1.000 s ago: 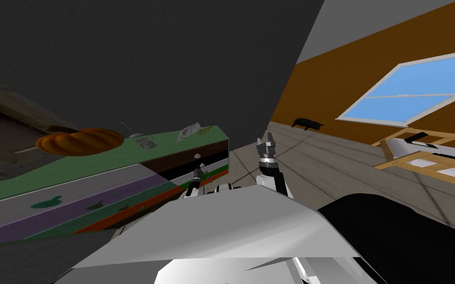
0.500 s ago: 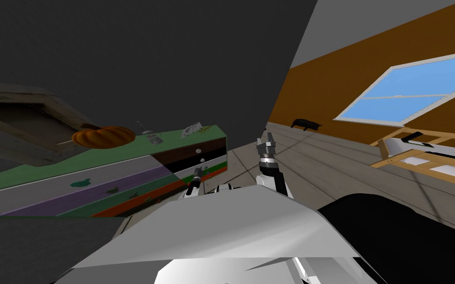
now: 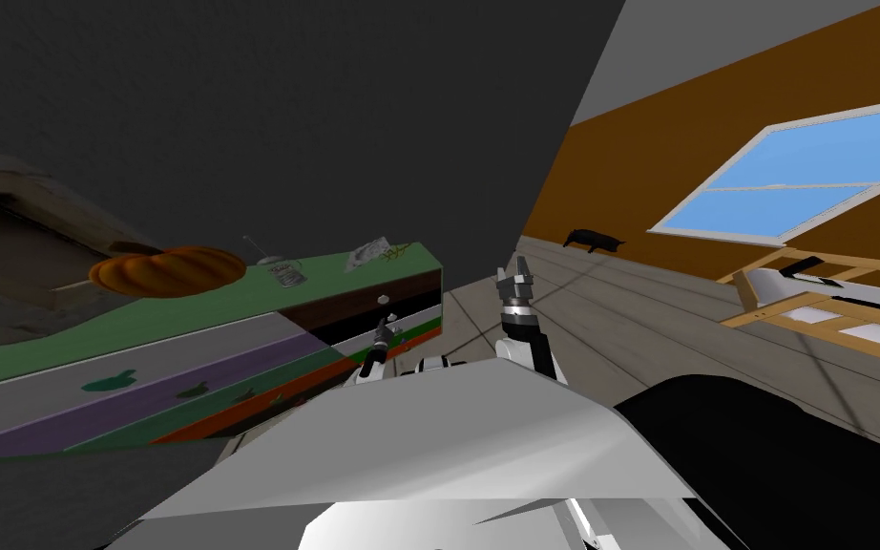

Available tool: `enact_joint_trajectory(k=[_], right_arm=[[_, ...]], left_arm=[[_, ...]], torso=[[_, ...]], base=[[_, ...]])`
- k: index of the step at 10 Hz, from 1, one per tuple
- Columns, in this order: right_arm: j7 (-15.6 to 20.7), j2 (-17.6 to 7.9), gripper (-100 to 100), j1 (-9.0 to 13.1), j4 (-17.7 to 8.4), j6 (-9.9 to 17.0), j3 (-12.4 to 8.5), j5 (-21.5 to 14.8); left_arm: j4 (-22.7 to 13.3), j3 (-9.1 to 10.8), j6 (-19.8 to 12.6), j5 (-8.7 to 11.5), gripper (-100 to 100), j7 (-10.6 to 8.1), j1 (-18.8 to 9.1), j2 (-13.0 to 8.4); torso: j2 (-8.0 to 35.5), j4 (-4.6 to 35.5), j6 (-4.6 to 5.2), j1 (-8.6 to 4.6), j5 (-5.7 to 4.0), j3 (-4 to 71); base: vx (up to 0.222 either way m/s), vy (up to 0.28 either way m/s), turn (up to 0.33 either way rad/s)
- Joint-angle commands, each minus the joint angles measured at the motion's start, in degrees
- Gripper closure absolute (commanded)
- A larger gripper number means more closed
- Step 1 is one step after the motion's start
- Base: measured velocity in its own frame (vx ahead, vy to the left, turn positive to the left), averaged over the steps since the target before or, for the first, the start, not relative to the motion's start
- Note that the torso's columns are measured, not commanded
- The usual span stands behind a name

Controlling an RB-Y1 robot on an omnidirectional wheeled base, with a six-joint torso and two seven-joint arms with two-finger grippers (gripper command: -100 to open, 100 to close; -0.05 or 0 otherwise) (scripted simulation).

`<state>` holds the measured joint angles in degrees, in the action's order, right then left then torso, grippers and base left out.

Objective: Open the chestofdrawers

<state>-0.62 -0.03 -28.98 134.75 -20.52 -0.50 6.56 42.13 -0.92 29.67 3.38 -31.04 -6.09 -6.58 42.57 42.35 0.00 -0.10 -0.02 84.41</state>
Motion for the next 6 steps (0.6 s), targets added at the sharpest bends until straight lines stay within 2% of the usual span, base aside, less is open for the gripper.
enact_joint_trajectory(k=[1, 2, 4, 6], right_arm=[[0.0, 0.0, 0, 0.0, 0.0, 0.0, 0.0, 0.0], [0.0, 0.0, 0, 0.01, 0.0, 0.0, 0.0, 0.0], [0.0, 0.01, 0, 0.03, -0.01, 0.01, 0.01, 0.0], [0.0, 0.01, 0, 0.04, -0.01, 0.01, 0.02, 0.0]], left_arm=[[-0.13, 0.06, 0.24, 0.03, -100, 0.05, 0.19, 0.09], [-0.15, 0.07, 0.32, 0.03, 100, 0.06, 0.2, 0.09], [0.23, -0.11, -0.24, -0.05, 100, 0.02, -0.02, 0.16], [0.61, -0.29, -0.79, -0.12, 100, -0.03, -0.23, 0.22]], torso=[[-0.05, 0.02, 0.01, -0.01, -0.02, -0.01], [-0.04, 0.0, 0.0, 0.01, -0.01, 0.01], [0.12, 0.03, 0.0, -0.04, -0.01, -0.07], [0.03, 0.02, 0.0, 0.07, 0.01, -0.03]], base=[[0.065, 0.015, -0.008], [0.011, 0.003, 0.002], [-0.124, -0.04, 0.027], [-0.219, -0.045, 0.024]])
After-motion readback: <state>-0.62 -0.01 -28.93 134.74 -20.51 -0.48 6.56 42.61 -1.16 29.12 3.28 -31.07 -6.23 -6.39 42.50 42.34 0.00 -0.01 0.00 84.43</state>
